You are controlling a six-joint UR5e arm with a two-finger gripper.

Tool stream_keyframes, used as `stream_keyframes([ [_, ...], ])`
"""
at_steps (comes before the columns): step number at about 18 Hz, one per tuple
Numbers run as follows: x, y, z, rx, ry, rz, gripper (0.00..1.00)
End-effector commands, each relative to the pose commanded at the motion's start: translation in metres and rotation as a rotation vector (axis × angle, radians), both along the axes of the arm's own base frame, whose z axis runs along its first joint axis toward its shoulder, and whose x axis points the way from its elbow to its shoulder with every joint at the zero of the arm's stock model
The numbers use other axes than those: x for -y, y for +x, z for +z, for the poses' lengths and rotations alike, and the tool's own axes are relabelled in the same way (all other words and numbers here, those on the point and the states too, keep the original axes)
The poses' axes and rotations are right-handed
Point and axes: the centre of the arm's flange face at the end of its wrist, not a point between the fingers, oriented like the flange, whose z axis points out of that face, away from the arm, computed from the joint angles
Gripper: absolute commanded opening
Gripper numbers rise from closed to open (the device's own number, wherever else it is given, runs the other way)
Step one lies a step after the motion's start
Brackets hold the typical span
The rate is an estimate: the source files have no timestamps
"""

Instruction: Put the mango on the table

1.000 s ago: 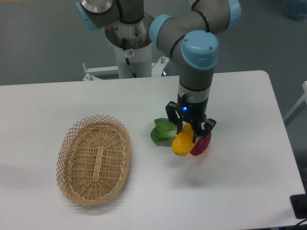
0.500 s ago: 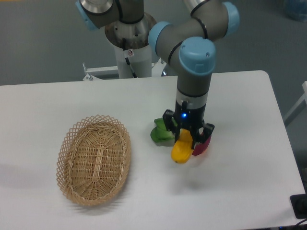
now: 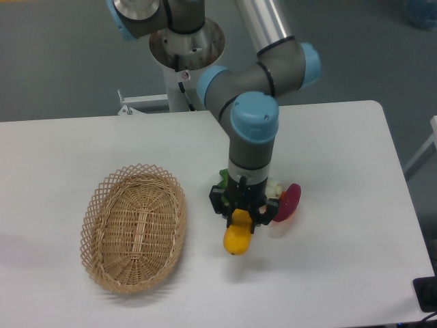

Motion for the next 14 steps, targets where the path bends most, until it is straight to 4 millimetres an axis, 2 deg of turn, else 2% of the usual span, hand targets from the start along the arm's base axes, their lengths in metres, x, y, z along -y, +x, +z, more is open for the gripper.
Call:
stream_keyframes([
  [14,-0.009,0.017,-0.044,0.031,-0.027,0.022,0.42],
])
